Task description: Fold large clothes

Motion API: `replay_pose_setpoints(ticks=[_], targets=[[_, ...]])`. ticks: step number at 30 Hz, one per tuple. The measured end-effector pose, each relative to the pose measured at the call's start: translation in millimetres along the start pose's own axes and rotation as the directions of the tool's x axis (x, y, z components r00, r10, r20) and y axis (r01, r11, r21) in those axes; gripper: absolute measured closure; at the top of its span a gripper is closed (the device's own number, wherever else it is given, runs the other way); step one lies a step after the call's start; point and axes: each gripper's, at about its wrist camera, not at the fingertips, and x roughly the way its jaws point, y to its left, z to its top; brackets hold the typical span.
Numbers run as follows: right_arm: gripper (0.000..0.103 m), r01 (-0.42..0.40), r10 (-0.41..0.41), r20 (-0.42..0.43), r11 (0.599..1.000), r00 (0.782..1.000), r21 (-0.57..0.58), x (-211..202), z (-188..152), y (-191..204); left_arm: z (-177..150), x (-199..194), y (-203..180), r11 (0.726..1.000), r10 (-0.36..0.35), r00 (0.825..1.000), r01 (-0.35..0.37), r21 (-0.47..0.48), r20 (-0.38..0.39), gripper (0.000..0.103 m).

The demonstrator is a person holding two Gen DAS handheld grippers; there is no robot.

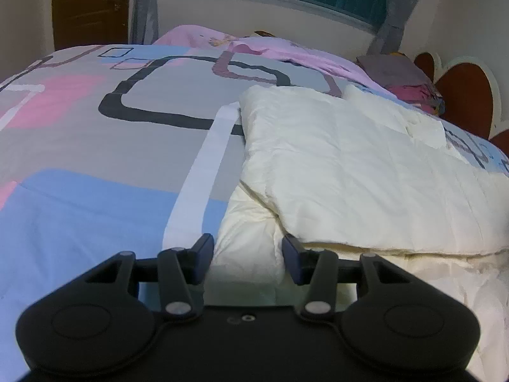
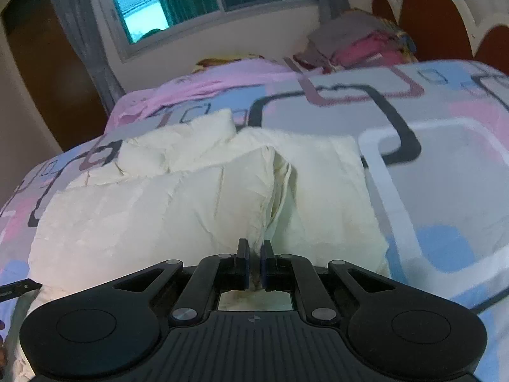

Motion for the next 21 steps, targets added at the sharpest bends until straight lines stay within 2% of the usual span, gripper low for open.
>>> replay_pose_setpoints(ticks=[6, 8, 9, 10, 11, 12, 14, 16, 18, 21], targets=[[0.097, 0.036, -0.035, -0.038, 0.999, 0.999, 0.013, 10.4, -3.7, -2.6, 1.1, 1.7, 0.1, 1.000, -0.011, 1.000, 0.011, 0.026, -0.019, 0.056], [0.096, 0.031, -0.031, -0.022, 0.999, 0.999, 0.016, 2.3, -0.5, -3.4, 0.9, -2.4, 1.6, 0.999, -0.031, 0.999, 0.032, 0.029, -0.029, 0.056], [0.085, 0.040, -0.040, 0.005, 0.999, 0.999, 0.019, -6.4, 1.1, -4.4, 1.1, -7.9, 3.6, 0.999, -0.039, 0.999, 0.040, 0.026, -0.028, 0.055], [0.060, 0.064, -0.064, 0.048, 0.998, 0.997, 0.015, -17.3, 2.8, -5.1, 1.2, -16.1, 5.0, 0.998, -0.049, 0.999, 0.049, 0.024, -0.015, 0.047], [0.053, 0.074, -0.074, 0.097, 0.997, 0.993, 0.005, -28.0, 4.8, -6.1, 0.9, -29.3, 6.1, 0.998, -0.060, 0.998, 0.059, 0.028, 0.031, 0.030], [0.051, 0.072, -0.071, 0.125, 0.997, 0.990, -0.003, -34.4, 8.4, -6.8, 1.7, -41.0, 6.1, 0.998, -0.058, 0.995, 0.055, 0.033, 0.087, 0.021], [0.051, 0.069, -0.067, 0.134, 0.998, 0.989, -0.013, -33.8, 18.9, -4.0, 10.4, -48.5, 3.1, 0.998, -0.061, 0.987, 0.056, 0.033, 0.149, 0.018], [0.054, 0.055, -0.050, 0.133, 0.998, 0.990, -0.036, -22.7, 32.5, 5.3, 28.4, -38.0, -7.1, 0.996, -0.090, 0.984, 0.087, 0.027, 0.154, 0.018], [0.067, 0.047, -0.037, 0.117, 0.995, 0.993, -0.087, -3.5, 45.3, 21.1, 46.0, -23.2, -25.6, 0.992, -0.123, 0.979, 0.116, 0.051, 0.165, 0.018], [0.067, 0.056, -0.045, 0.085, 0.989, 0.995, -0.133, 27.6, 54.5, 37.1, 68.4, 5.8, -57.6, 0.983, -0.150, 0.976, 0.131, 0.125, 0.156, 0.018]])
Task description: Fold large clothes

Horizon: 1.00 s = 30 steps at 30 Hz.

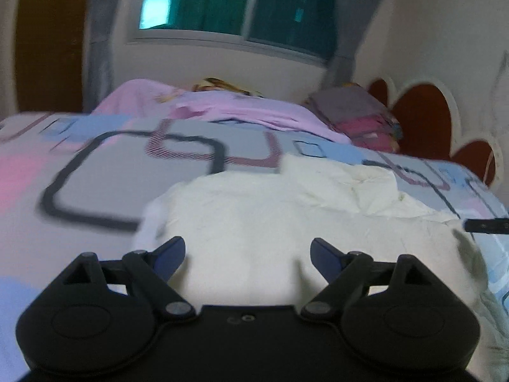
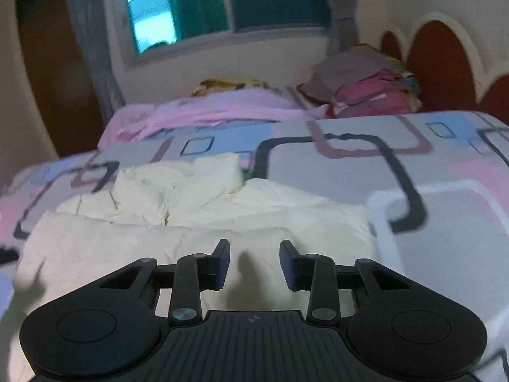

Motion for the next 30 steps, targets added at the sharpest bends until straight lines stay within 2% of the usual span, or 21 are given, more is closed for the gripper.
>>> replay_pose_setpoints(ticks=[3, 5, 7, 10, 13, 15, 16, 17, 19, 22, 25, 30], targets=[[0.067, 0.027, -0.027, -0.026, 0.999, 0.999, -0.023, 25.1, 0.3, 1.2, 11.7, 34.4, -11.6, 0.999, -0.014, 1.000, 0.015, 0.035, -0.028, 0.018], [0.067, 0.051, -0.053, -0.059, 0.998, 0.997, -0.032, 39.9, -4.6, -4.3, 10.4, 58.6, -9.4, 0.999, 0.000, 0.997, 0.004, 0.052, -0.075, 0.018], [0.067, 0.062, -0.065, -0.092, 0.997, 0.994, -0.036, 52.4, -12.0, -13.1, 2.2, 79.4, 2.8, 0.998, 0.025, 0.992, -0.018, 0.056, -0.123, 0.015], [0.068, 0.046, -0.049, -0.098, 0.998, 0.994, -0.032, 60.4, -23.0, -21.4, -7.8, 87.0, 25.6, 1.000, -0.010, 0.992, 0.012, 0.015, -0.127, 0.014], [0.067, 0.081, -0.087, -0.099, 0.995, 0.991, -0.064, 56.9, -21.2, -12.8, -4.0, 79.1, 30.4, 1.000, 0.023, 0.990, -0.022, 0.005, -0.141, 0.015], [0.065, 0.099, -0.102, -0.052, 0.994, 0.993, -0.055, 35.1, -16.7, -3.8, 0.8, 59.9, 23.0, 0.998, 0.058, 0.992, -0.056, 0.022, -0.115, 0.016], [0.053, 0.079, -0.080, -0.024, 0.996, 0.997, -0.050, 23.5, -15.3, 1.5, 1.3, 45.9, 16.8, 0.998, 0.050, 0.995, -0.048, 0.028, -0.084, 0.016], [0.048, 0.054, -0.054, -0.002, 0.997, 0.999, -0.049, 11.5, -16.4, 9.2, 1.0, 31.6, 7.8, 0.999, 0.018, 0.998, -0.016, 0.027, -0.059, 0.016], [0.047, 0.012, -0.012, 0.000, 0.996, 1.000, -0.083, -1.9, -23.3, 28.5, -6.3, 11.5, -16.6, 0.998, -0.034, 0.999, 0.036, 0.051, -0.037, 0.016], [0.048, -0.053, 0.048, -0.046, 0.991, 0.998, -0.120, -4.8, -41.8, 50.9, -21.1, 2.5, -52.3, 0.993, -0.087, 0.995, 0.091, 0.080, -0.055, 0.015], [0.048, -0.025, 0.011, -0.073, 0.982, 0.997, -0.188, 0.3, -58.2, 62.9, -37.2, 9.3, -75.5, 0.989, -0.073, 0.993, 0.084, 0.121, -0.091, 0.015], [0.048, 0.068, -0.080, -0.086, 0.989, 0.993, -0.131, -0.3, -67.0, 29.2, -51.9, 7.1, -64.8, 0.987, -0.012, 0.994, 0.030, 0.156, -0.109, 0.014]])
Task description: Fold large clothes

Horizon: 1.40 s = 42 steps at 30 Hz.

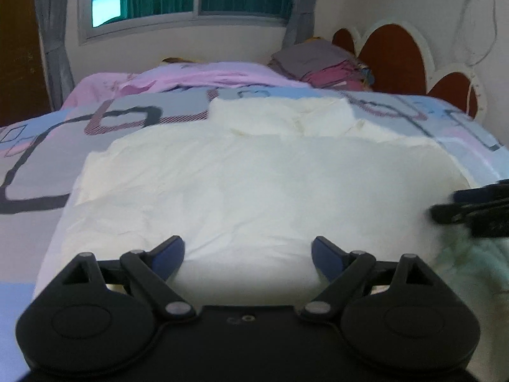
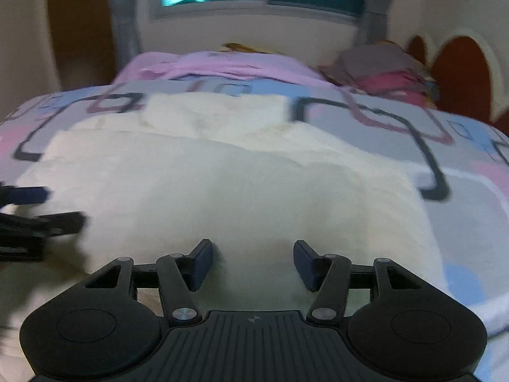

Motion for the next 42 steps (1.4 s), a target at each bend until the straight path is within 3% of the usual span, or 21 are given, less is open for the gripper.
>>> replay_pose_setpoints(ticks=[10, 20, 23, 24, 25, 27, 33, 37, 42], targets=[[0.048, 0.025, -0.023, -0.031, 0.998, 0.999, 0.064, 3.3, -10.9, -17.0, -9.1, 0.5, 15.3, 1.000, 0.005, 1.000, -0.005, -0.004, -0.017, 0.013], [0.048, 0.025, -0.023, -0.046, 0.998, 0.999, 0.049, 7.7, -11.2, -16.1, -12.0, 4.0, 19.0, 1.000, 0.010, 1.000, -0.010, 0.011, -0.028, 0.012], [0.047, 0.030, -0.030, 0.007, 0.997, 1.000, 0.068, -16.3, -11.2, -21.1, -11.4, -10.1, 19.1, 0.998, 0.062, 0.998, -0.062, 0.012, -0.030, 0.011], [0.042, 0.033, -0.035, 0.022, 0.996, 0.999, 0.079, -25.6, -13.7, -25.1, -13.0, -16.1, 20.7, 0.997, 0.082, 0.996, -0.082, 0.013, -0.029, 0.010], [0.028, 0.023, -0.027, 0.037, 0.995, 0.999, 0.099, -35.7, -17.8, -31.7, -15.8, -22.3, 22.4, 0.995, 0.096, 0.995, -0.095, 0.014, -0.032, 0.010], [0.026, 0.003, -0.011, 0.055, 0.990, 0.998, 0.141, -53.6, -27.1, -44.8, -21.8, -32.0, 25.0, 0.992, 0.122, 0.991, -0.121, 0.017, -0.050, 0.010], [0.026, -0.031, 0.018, 0.065, 0.978, 0.998, 0.207, -110.5, -65.1, -86.0, -49.2, -80.1, 29.0, 0.983, 0.182, 0.983, -0.182, 0.003, -0.034, 0.010], [0.047, -0.055, 0.047, 0.040, 0.965, 0.998, 0.256, -146.2, -103.0, -110.3, -80.1, -116.0, 31.6, 0.981, 0.193, 0.980, -0.194, -0.024, -0.043, 0.013], [0.047, -0.084, 0.084, 0.014, 0.943, 0.996, 0.322, -183.5, -155.5, -132.8, -116.2, -152.4, 30.4, 0.976, 0.215, 0.974, -0.217, -0.023, -0.066, 0.019]])
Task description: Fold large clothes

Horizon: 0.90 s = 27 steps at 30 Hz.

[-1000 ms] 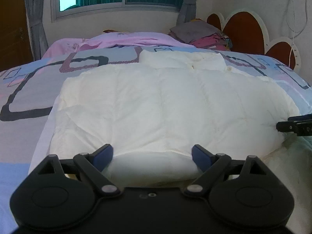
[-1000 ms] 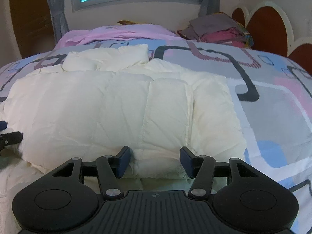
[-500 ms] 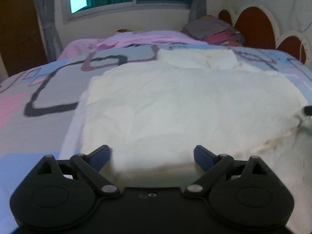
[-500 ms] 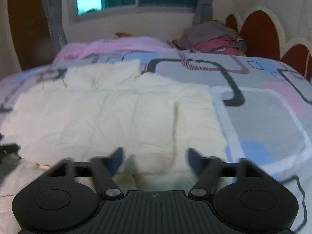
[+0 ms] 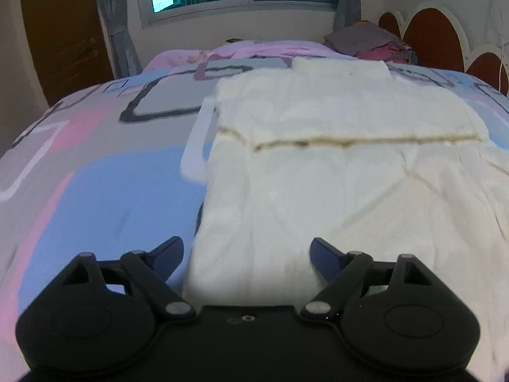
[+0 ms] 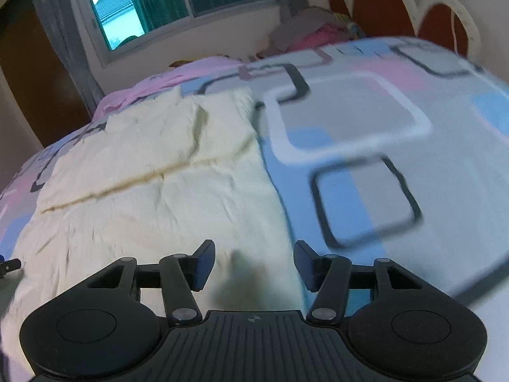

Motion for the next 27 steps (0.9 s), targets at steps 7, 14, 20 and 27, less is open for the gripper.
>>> replay_pose_setpoints(ticks=[7, 14, 20, 27], targets=[[0.047, -0.087, 0.095, -0.065, 0.989, 0.993, 0.117, -26.1, -45.2, -34.5, -45.5, -38.0, 20.7, 0.994, -0.022, 0.999, 0.019, -0.104, -0.031, 0.017], [0.047, -0.164, 0.185, -0.068, 0.957, 0.980, 0.240, -29.5, -55.5, -53.7, -70.2, -49.0, 39.6, 0.959, -0.127, 0.991, 0.111, -0.260, -0.047, 0.017], [0.047, -0.244, 0.283, -0.072, 0.912, 0.957, 0.330, -10.8, -45.2, -59.3, -69.4, -33.1, 47.0, 0.883, -0.285, 0.958, 0.259, -0.392, -0.010, 0.019], [0.062, -0.346, 0.406, -0.115, 0.872, 0.907, 0.345, -7.6, -56.8, -52.9, -73.7, -27.3, 43.9, 0.821, -0.400, 0.916, 0.367, -0.437, 0.017, 0.048]])
